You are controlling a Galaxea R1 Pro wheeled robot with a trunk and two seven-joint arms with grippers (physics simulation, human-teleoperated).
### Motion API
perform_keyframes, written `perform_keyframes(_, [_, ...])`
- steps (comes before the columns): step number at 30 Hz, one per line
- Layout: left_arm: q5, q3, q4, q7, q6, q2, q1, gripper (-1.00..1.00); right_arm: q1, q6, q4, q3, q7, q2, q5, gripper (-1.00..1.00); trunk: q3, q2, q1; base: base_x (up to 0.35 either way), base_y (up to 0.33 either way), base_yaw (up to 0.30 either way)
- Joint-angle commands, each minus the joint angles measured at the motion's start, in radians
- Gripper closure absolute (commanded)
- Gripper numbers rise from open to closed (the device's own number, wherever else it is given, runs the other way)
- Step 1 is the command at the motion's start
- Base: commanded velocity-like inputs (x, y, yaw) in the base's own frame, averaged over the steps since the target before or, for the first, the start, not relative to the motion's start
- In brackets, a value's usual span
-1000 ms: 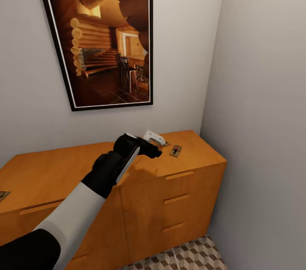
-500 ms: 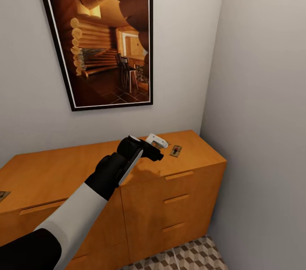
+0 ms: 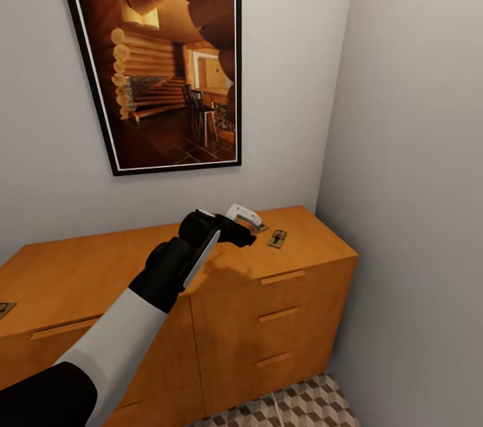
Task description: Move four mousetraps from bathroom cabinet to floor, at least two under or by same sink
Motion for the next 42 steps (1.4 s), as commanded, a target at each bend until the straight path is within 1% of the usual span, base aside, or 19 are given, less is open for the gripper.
perform_keyframes(1, [0.003,0.001,-0.002,0.000,0.005,0.000,-0.001,-1.00,-0.001,-0.004,0.001,0.009,0.000,0.000,-0.012,1.00,-0.001,-0.001,0.000,0.000,0.000,0.000])
perform_keyframes(4, [0.008,0.002,-0.007,-0.001,0.005,0.000,-0.001,-1.00,-0.001,-0.004,0.001,0.009,0.000,0.000,-0.012,1.00,-0.001,-0.001,0.000,0.000,0.000,0.000])
perform_keyframes(7, [0.023,0.003,-0.009,-0.003,0.006,0.000,-0.001,-1.00,-0.001,-0.003,0.001,0.009,0.000,0.000,-0.012,1.00,-0.001,-0.001,0.000,0.000,0.000,0.000])
perform_keyframes(8, [0.033,0.003,-0.010,-0.003,0.005,0.001,-0.001,-1.00,-0.001,-0.003,0.001,0.009,0.000,0.000,-0.012,1.00,-0.001,-0.001,0.000,0.000,0.000,0.000])
perform_keyframes(13, [0.053,0.004,-0.011,-0.003,0.005,0.002,-0.001,-1.00,-0.001,-0.003,0.001,0.009,0.000,0.000,-0.012,1.00,-0.001,-0.001,0.000,0.000,0.000,0.000])
perform_keyframes(26, [0.060,0.004,-0.010,-0.003,0.005,0.004,-0.001,-1.00,-0.001,-0.003,0.001,0.009,0.000,0.000,-0.012,1.00,-0.001,-0.001,0.000,0.007,0.000,0.000])
perform_keyframes(36, [0.060,0.004,-0.010,-0.003,0.005,0.005,-0.001,-1.00,-0.001,-0.002,0.001,0.010,0.000,0.002,-0.012,1.00,-0.001,-0.001,0.000,0.115,0.000,0.000])
perform_keyframes(38, [0.060,0.004,-0.009,-0.003,0.005,0.005,-0.001,-1.00,-0.001,0.004,0.001,0.010,0.000,0.003,-0.012,1.00,-0.001,-0.001,0.000,0.109,0.000,0.000])
perform_keyframes(40, [0.060,0.003,-0.009,-0.003,0.005,0.005,-0.001,-1.00,-0.001,0.033,0.001,0.010,0.000,0.004,-0.012,1.00,-0.001,-0.001,0.000,0.058,0.000,0.000])
perform_keyframes(42, [0.060,0.003,-0.008,-0.003,0.005,0.005,-0.001,-1.00,0.000,0.096,0.002,0.010,0.007,0.004,-0.012,1.00,-0.001,-0.001,0.000,0.030,0.000,0.000])
